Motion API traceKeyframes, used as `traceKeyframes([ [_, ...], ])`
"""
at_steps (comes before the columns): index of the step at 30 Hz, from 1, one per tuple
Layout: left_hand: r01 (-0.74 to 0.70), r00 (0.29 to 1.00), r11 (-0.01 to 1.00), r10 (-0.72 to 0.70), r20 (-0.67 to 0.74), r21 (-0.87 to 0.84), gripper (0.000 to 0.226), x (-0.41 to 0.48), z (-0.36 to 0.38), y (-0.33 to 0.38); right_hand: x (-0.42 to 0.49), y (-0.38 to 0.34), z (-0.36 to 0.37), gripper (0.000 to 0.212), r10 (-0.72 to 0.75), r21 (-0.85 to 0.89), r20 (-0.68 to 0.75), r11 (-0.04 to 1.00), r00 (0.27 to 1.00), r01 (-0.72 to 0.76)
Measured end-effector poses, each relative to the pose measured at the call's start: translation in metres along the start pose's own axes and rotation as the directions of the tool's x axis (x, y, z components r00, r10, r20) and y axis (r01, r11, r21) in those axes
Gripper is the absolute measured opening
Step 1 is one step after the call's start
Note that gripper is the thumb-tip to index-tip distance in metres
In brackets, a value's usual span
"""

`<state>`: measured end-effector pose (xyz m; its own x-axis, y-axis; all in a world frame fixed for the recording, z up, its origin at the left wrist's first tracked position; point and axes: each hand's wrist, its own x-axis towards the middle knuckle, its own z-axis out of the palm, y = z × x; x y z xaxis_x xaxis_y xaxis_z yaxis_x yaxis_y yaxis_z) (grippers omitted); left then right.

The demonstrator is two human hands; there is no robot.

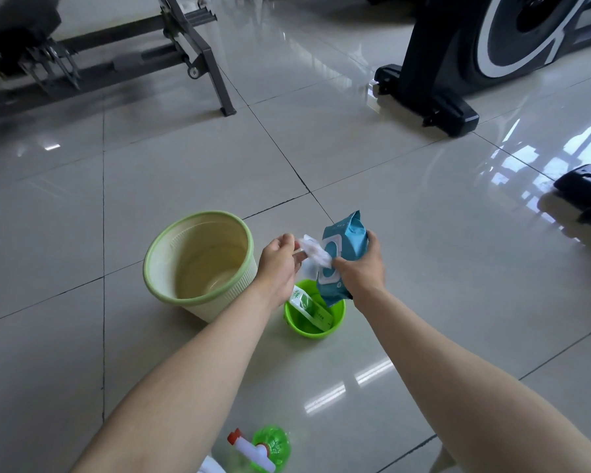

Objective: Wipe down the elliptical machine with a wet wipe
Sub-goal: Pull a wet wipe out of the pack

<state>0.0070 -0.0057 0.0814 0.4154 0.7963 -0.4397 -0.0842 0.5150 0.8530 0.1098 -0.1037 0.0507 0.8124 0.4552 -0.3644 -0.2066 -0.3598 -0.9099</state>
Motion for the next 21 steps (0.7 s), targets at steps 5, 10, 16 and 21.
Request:
traceKeyframes([
  [5,-0.325,0.944,0.701,0.278,0.176,0.635,0.016,-0.006,-0.007,0.006,-0.003,0.0,-0.002,0.082,-0.027,-0.028,-0.016,0.999,1.0,0.026],
  [10,-0.563,0.825,0.367,0.299,0.48,0.74,0.032,-0.009,-0.004,-0.016,-0.006,-0.003,0.0,0.08,-0.029,0.042,0.007,0.999,1.0,0.029],
  [16,-0.408,0.903,0.482,0.342,0.262,0.775,0.025,-0.005,-0.007,-0.009,-0.006,-0.006,0.0,0.085,-0.045,0.048,0.013,0.998,0.999,0.045],
  [21,-0.033,0.999,0.991,0.035,-0.015,0.127,0.033,-0.01,0.003,0.0,-0.006,-0.006,0.001,0.084,-0.027,0.058,-0.007,0.998,1.0,0.028],
])
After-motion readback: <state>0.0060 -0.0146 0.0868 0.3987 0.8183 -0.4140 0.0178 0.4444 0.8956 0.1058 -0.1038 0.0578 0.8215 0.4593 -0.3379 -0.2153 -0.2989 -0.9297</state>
